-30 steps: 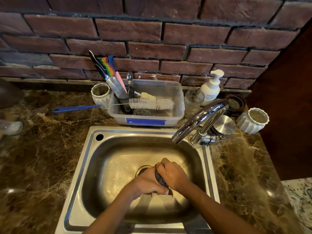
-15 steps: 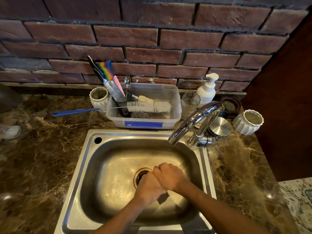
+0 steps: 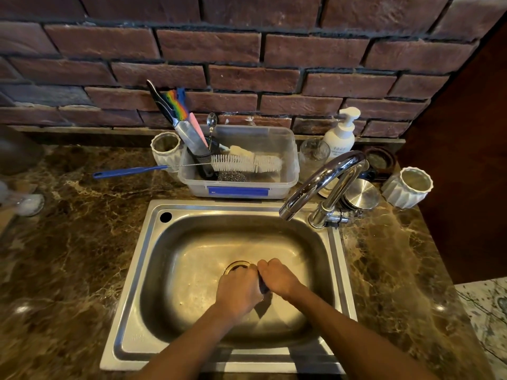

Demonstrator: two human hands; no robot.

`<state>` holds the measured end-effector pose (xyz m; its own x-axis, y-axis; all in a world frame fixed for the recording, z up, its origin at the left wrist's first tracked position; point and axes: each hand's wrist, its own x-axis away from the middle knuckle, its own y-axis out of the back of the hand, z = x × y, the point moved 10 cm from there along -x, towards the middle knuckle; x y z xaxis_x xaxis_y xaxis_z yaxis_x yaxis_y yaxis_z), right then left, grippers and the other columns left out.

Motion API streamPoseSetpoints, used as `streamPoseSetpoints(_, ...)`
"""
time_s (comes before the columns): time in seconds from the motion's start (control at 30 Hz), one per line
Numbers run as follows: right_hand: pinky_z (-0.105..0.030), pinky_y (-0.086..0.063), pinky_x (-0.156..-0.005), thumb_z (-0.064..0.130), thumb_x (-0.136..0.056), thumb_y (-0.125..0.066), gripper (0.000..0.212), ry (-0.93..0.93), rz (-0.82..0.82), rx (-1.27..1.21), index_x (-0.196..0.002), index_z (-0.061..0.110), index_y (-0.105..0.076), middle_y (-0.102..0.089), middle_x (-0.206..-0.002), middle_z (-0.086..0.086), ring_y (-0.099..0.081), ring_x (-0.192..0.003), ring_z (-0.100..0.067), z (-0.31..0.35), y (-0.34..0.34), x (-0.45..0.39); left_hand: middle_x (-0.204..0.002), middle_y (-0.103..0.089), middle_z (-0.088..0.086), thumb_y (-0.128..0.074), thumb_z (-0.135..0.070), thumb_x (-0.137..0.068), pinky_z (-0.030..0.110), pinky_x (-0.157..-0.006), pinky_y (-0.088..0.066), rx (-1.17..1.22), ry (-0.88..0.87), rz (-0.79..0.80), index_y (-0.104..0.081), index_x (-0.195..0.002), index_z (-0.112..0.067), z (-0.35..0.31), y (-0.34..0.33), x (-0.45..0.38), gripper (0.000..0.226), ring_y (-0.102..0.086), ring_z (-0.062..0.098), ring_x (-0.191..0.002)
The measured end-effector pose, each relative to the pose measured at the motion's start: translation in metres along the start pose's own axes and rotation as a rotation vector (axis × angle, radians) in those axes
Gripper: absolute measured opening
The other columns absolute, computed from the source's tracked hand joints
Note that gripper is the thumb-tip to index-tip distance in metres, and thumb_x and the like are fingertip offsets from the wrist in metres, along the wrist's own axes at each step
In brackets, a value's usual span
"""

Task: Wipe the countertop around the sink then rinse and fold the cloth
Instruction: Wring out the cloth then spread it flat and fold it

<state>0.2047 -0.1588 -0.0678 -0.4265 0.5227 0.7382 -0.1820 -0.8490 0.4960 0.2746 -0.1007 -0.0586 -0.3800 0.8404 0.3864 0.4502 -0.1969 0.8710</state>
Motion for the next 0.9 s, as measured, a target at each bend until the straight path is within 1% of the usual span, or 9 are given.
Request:
streamPoseSetpoints(0.07, -0.027, -0.041, -0.060, 0.037, -0.106, -0.031, 0.039, 0.017, 0.020, -0.171, -0.089, 0.015, -0.059, -0.059, -0.081, -0.005, -0.055, -0.067, -0.015, 0.004, 0.004, 0.007, -0.114, -0.068, -0.003, -0.078, -0.035, -0.078, 0.037, -0.088, -0.058, 0.298, 0.037, 0.108, -0.054, -0.123, -0.022, 0.009, -0.006, 0.002, 0.053, -0.067, 0.018, -0.100)
streamPoseSetpoints(0.13, -0.020, -0.033, -0.051, 0.045, -0.107, -0.031, 0.043, 0.110, -0.030, -0.287, -0.093, 0.016, -0.060, -0.054, -0.072, 0.003, -0.050, -0.053, -0.005, 0.013, 0.013, 0.017, -0.114, -0.069, -0.001, -0.085, -0.026, -0.073, 0.037, -0.093, -0.057, 0.745, 0.077, 0.182, -0.053, -0.123, -0.019, 0.014, 0.001, 0.011, 0.060, -0.067, 0.018, -0.104)
streamPoseSetpoints(0.2, -0.017, -0.039, -0.051, 0.047, -0.106, -0.035, 0.039, 0.181, -0.110, -0.472, -0.107, 0.017, -0.060, -0.058, -0.078, 0.003, -0.056, -0.058, -0.005, 0.015, 0.021, 0.032, -0.110, -0.074, 0.004, -0.086, -0.022, -0.074, 0.041, -0.097, -0.056, 1.120, 0.125, 0.183, -0.060, -0.121, -0.016, 0.020, 0.010, 0.024, 0.055, -0.070, 0.022, -0.104)
streamPoseSetpoints(0.27, -0.017, -0.048, -0.055, 0.040, -0.106, -0.041, 0.025, 0.232, -0.182, -0.648, -0.115, 0.023, -0.057, -0.063, -0.086, 0.003, -0.061, -0.070, -0.006, 0.013, 0.026, 0.050, -0.112, -0.076, 0.006, -0.084, -0.029, -0.079, 0.042, -0.101, -0.053, 1.311, 0.124, 0.155, -0.066, -0.121, -0.017, 0.022, 0.018, 0.036, 0.048, -0.069, 0.026, -0.110)
streamPoseSetpoints(0.4, -0.013, -0.046, -0.064, 0.019, -0.099, -0.056, 0.020, 0.342, -0.245, -0.635, -0.118, 0.023, -0.059, -0.068, -0.101, -0.002, -0.065, -0.087, -0.009, 0.014, 0.026, 0.086, -0.114, -0.072, 0.015, -0.069, -0.031, -0.087, 0.030, -0.078, -0.053, 1.605, 0.148, 0.086, -0.064, -0.125, -0.010, 0.017, 0.034, 0.065, 0.044, -0.063, 0.026, -0.099)
streamPoseSetpoints(0.5, -0.016, -0.049, -0.068, 0.003, -0.090, -0.060, 0.028, 0.423, -0.333, -0.563, -0.111, 0.022, -0.064, -0.066, -0.103, 0.002, -0.064, -0.092, -0.013, 0.022, 0.025, 0.106, -0.122, -0.068, 0.015, -0.066, -0.032, -0.085, 0.028, -0.070, -0.053, 1.741, 0.108, 0.002, -0.055, -0.134, -0.017, 0.012, 0.050, 0.087, 0.052, -0.061, 0.023, -0.094)
streamPoseSetpoints(0.67, -0.019, -0.053, -0.082, 0.032, -0.092, -0.067, 0.030, 0.552, -0.433, -0.416, -0.121, 0.026, -0.064, -0.063, -0.116, 0.008, -0.062, -0.099, -0.005, 0.043, 0.021, 0.149, -0.131, -0.069, 0.008, -0.051, -0.029, -0.095, 0.045, -0.105, -0.049, 1.799, -0.026, -0.022, -0.052, -0.137, -0.018, 0.008, 0.072, 0.122, 0.043, -0.064, 0.024, -0.122)
streamPoseSetpoints(0.77, -0.014, -0.049, -0.074, 0.035, -0.089, -0.072, 0.039, 0.545, -0.474, -0.373, -0.125, 0.027, -0.061, -0.057, -0.118, 0.012, -0.060, -0.094, -0.004, 0.049, 0.016, 0.171, -0.126, -0.071, 0.013, -0.042, -0.025, -0.104, 0.045, -0.102, -0.053, 1.734, -0.037, -0.045, -0.053, -0.134, -0.010, 0.014, 0.081, 0.141, 0.036, -0.066, 0.029, -0.120)
streamPoseSetpoints(0.9, -0.021, -0.049, -0.069, 0.019, -0.091, -0.070, 0.014, 0.479, -0.474, -0.490, -0.103, 0.023, -0.065, -0.064, -0.102, 0.006, -0.062, -0.083, -0.003, 0.037, 0.014, 0.184, -0.126, -0.070, 0.013, -0.042, -0.031, -0.104, 0.049, -0.104, -0.052, 1.711, 0.048, -0.112, -0.055, -0.133, -0.013, 0.029, 0.081, 0.153, 0.036, -0.066, 0.029, -0.119)
